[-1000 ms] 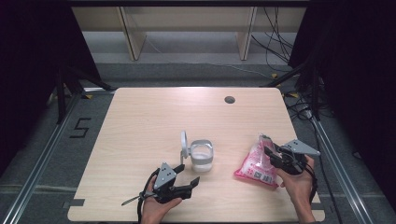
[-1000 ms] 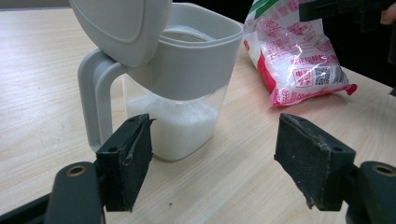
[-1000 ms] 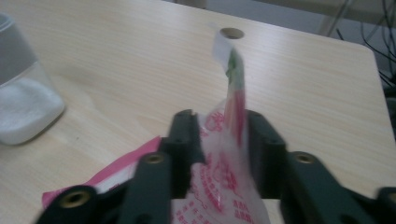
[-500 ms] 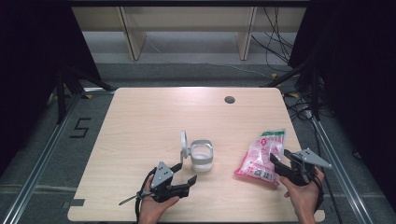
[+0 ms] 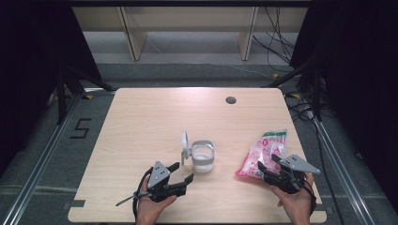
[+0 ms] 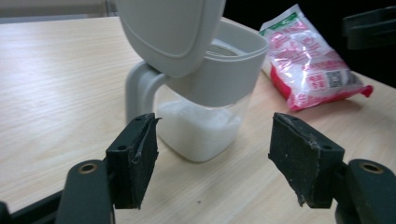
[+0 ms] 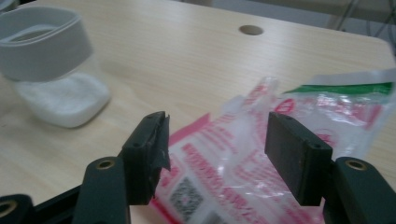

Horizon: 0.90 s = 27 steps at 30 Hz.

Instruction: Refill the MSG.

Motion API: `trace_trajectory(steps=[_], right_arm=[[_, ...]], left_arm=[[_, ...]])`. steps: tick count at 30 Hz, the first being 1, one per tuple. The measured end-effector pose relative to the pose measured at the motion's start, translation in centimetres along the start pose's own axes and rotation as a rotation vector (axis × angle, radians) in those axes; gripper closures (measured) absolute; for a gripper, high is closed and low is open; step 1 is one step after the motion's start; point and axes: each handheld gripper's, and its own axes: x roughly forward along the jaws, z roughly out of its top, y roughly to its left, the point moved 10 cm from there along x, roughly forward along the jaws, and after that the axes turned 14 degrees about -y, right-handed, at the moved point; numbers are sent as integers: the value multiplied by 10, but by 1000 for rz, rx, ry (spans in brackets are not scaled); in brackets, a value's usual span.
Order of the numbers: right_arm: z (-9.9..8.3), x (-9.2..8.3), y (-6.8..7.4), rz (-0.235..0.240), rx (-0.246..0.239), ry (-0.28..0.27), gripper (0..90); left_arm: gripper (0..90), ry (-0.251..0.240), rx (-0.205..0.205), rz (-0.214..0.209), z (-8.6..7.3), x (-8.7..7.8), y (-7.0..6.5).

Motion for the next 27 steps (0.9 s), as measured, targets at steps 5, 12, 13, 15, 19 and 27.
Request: trace_trajectory(steps=[5, 12, 13, 15, 19, 27], right_arm=[[-6, 4, 23, 101, -4, 38, 383], [-10, 8, 35, 131, -12, 45, 363], [-10, 8, 36, 136, -9, 47, 362], [-11, 7, 39, 130, 7, 56, 361], [-15, 9, 46, 150, 5, 67, 361], [-18, 11, 48, 177, -12, 72, 363]], left_arm=[[390, -25, 5, -16, 3, 0, 1], [551, -47, 45, 4, 9, -5, 8], [570, -53, 50, -1, 9, -5, 8], [608, -58, 55, 15, 11, -5, 11], [716, -66, 97, 26, 13, -4, 15], [833, -69, 149, 42, 17, -1, 23]])
